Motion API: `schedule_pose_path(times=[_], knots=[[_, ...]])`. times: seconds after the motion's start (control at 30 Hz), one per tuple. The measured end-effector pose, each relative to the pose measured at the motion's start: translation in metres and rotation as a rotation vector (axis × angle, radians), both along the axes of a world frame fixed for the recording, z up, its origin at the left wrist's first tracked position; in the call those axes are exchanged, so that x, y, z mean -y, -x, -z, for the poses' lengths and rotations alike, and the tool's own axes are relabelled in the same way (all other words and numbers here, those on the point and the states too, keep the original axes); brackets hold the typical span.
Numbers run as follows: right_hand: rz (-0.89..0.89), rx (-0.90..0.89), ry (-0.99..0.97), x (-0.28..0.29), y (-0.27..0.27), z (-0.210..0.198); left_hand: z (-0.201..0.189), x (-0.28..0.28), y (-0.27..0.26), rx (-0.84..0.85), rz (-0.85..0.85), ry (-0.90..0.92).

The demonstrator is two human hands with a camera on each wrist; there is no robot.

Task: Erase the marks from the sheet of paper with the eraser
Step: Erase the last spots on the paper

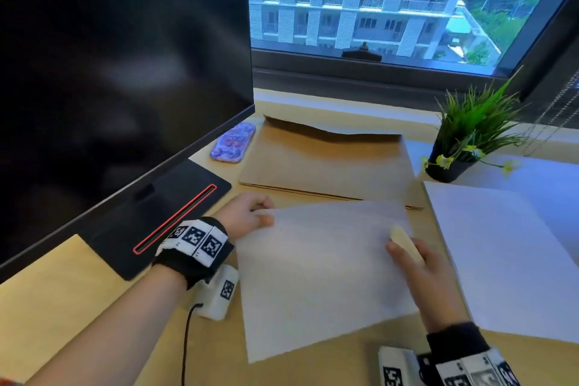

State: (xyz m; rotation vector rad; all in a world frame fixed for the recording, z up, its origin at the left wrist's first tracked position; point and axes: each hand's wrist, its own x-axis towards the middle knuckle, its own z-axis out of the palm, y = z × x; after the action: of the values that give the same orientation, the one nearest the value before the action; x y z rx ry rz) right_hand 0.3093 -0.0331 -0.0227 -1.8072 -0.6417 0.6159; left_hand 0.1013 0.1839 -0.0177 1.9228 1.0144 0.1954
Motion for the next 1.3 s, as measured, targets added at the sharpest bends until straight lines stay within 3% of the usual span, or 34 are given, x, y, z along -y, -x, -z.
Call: schedule_pose_path(times=[0.2,0.3,0.4,0.5,0.67,0.83,0.97,1.13,1.3], knots=[[0.101,0.152,0.045,0.010,-0.010,-0.006,-0.021,-0.003,0.016,0.188,0.017,0.109],[0.087,0.020,-0.002,0.007,-0.013,0.002,-0.022,-0.002,0.020,0.256,-0.023,0.103],[0.108,-0.229,-0.165,-0.001,-0.014,0.002,-0.024,0.002,0.022,0.365,-0.085,0.138],[0.012,-0.378,-0.241,-0.007,-0.010,-0.012,-0.025,0.003,0.024,0.468,-0.136,0.216],[-0.071,-0.140,-0.249,-0.021,0.001,-0.048,-0.032,0.010,0.021,0.552,-0.199,0.283],[-0.100,0.119,-0.306,-0.029,0.009,-0.080,-0.041,0.019,0.018,0.600,-0.253,0.204],[-0.123,0.195,-0.284,-0.029,0.014,-0.081,-0.037,0.024,0.018,0.552,-0.309,0.135],[-0.171,0.166,-0.185,-0.030,0.017,-0.063,-0.015,0.037,0.020,0.332,-0.281,0.149],[-0.127,0.226,-0.242,-0.037,0.004,-0.075,-0.022,0.039,0.019,0.308,-0.239,0.185]])
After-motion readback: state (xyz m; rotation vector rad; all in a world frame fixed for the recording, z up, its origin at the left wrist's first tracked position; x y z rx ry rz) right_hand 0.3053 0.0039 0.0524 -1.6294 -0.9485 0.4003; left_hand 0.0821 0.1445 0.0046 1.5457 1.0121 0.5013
